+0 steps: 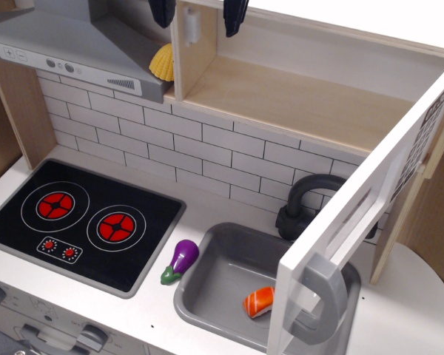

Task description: Close microwave

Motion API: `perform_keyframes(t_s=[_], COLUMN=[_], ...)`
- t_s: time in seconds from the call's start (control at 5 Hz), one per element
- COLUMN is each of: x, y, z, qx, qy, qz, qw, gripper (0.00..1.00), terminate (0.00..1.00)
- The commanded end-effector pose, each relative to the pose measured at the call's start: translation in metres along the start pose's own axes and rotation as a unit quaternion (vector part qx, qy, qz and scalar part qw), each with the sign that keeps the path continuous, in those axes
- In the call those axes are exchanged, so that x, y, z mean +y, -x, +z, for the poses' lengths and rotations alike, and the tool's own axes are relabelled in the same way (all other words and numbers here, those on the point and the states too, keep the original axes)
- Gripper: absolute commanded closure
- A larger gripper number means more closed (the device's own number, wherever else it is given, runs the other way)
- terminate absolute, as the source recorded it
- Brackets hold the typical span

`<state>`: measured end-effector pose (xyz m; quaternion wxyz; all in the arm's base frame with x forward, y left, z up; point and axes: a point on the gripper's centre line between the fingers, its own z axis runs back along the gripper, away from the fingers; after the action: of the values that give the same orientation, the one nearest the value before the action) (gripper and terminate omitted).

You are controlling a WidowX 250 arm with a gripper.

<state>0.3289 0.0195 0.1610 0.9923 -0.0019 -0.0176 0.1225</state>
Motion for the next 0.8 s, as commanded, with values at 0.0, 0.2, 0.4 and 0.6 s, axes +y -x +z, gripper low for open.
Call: perform_keyframes(t_s=[0.0,0.2,0.4,0.6], x=[0.000,-0.031,-0.062,-0.091], y=[0.000,0.011,0.029,0.046], z=[0.000,0.000,0.006,0.006], qx=[0.000,-0.005,0.001,0.014], qy=[0.000,0.028,0.052,0.069], qz=[0.000,-0.059,-0.113,-0.148], qw=[1.0000,0.9978,0.9922,0.9865], gripper=[0.00,0.00,0.00,0.00], terminate=[0.00,0.00,0.00,0.00])
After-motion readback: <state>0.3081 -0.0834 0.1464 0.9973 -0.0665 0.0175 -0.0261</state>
